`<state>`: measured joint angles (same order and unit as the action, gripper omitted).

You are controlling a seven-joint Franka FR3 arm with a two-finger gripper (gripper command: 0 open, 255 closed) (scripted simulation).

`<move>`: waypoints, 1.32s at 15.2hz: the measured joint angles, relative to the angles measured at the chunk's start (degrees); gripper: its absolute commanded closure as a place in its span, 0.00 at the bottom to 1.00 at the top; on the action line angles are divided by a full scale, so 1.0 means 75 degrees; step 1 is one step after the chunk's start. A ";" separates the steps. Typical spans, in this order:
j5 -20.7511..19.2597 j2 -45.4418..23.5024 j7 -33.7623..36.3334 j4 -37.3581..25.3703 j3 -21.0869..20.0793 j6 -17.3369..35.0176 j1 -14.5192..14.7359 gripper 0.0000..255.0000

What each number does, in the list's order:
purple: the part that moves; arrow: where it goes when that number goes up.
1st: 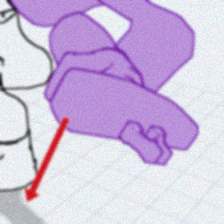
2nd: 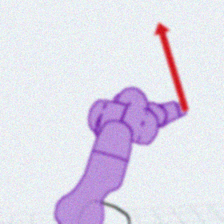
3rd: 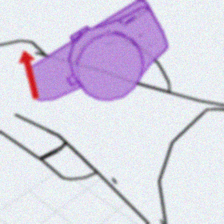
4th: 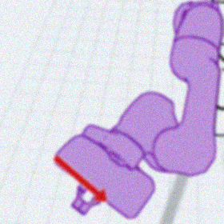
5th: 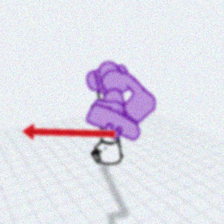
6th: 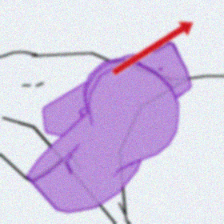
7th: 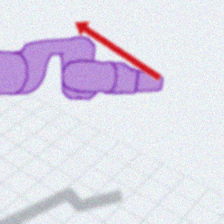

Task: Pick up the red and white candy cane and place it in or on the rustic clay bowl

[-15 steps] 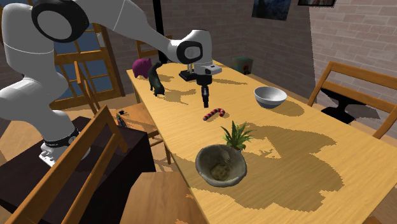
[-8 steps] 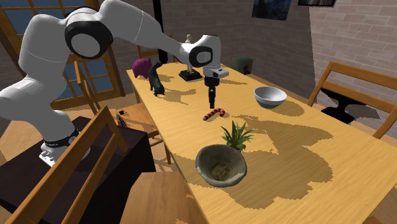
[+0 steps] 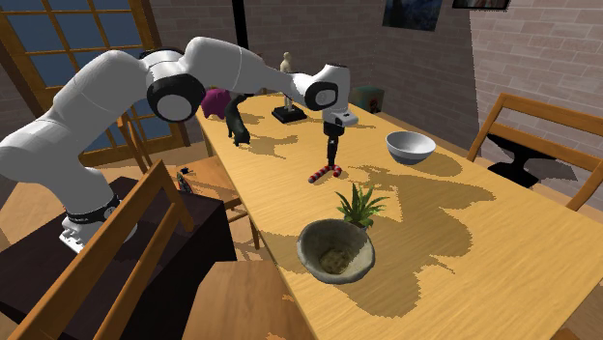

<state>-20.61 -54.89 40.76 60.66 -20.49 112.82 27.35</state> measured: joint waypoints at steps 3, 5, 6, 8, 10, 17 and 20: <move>-0.0030 -0.0187 0.0035 -0.0018 0.0035 0.0167 0.0023 0.00; -0.0052 -0.0290 0.0050 -0.0008 0.0056 0.0279 0.0031 0.00; -0.0055 -0.0332 0.0044 -0.0047 0.0063 0.0284 0.0038 0.00; -0.0059 -0.0344 0.0043 -0.0040 0.0066 0.0305 0.0034 0.00; -0.0059 -0.0353 0.0042 -0.0049 0.0067 0.0307 0.0035 0.00; -0.0060 -0.0359 0.0041 -0.0058 0.0068 0.0303 0.0037 1.00; -0.0059 -0.0360 0.0040 -0.0060 0.0068 0.0303 0.0038 1.00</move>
<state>-21.05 -57.60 41.06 60.21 -19.98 115.09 27.63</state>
